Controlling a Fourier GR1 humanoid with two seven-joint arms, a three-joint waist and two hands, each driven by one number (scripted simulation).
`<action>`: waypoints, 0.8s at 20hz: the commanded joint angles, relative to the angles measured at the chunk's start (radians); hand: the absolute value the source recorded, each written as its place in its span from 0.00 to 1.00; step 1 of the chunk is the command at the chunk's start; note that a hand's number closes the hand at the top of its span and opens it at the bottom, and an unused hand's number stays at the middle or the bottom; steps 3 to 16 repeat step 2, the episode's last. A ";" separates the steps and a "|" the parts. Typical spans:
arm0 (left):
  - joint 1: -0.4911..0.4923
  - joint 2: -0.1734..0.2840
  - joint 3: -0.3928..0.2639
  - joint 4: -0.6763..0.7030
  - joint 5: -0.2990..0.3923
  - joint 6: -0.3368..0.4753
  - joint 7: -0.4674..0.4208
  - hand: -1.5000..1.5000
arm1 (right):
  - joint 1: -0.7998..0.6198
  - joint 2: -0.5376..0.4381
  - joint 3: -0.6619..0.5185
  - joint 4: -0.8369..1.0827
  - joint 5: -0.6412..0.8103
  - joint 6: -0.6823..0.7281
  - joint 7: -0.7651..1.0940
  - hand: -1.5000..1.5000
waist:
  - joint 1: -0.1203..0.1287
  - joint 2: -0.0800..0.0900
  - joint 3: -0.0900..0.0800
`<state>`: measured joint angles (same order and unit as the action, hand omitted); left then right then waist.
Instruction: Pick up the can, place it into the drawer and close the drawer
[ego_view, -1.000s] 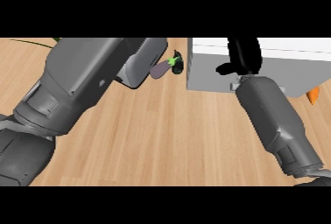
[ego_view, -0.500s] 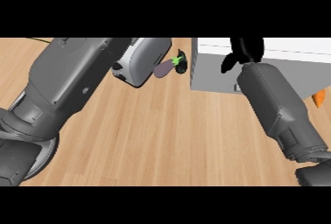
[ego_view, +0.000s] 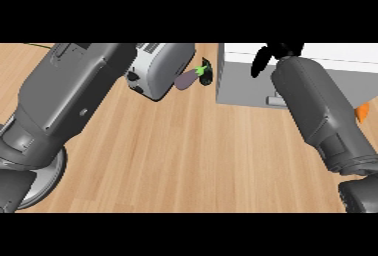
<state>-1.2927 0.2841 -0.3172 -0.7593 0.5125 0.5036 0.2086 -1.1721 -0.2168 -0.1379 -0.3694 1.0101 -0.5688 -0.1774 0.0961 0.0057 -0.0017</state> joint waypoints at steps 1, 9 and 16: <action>0.049 0.056 -0.001 -0.072 0.003 -0.028 0.037 0.00 | -0.045 0.023 -0.074 -0.001 -0.080 -0.053 -0.059 0.00 | 0.020 0.010 0.003; 0.063 0.069 0.000 -0.090 0.004 -0.030 0.048 0.00 | -0.043 0.035 -0.075 0.005 -0.078 -0.070 -0.060 0.00 | 0.023 0.011 0.003; 0.063 0.069 0.000 -0.090 0.004 -0.030 0.048 0.00 | -0.043 0.035 -0.075 0.005 -0.078 -0.070 -0.060 0.00 | 0.023 0.011 0.003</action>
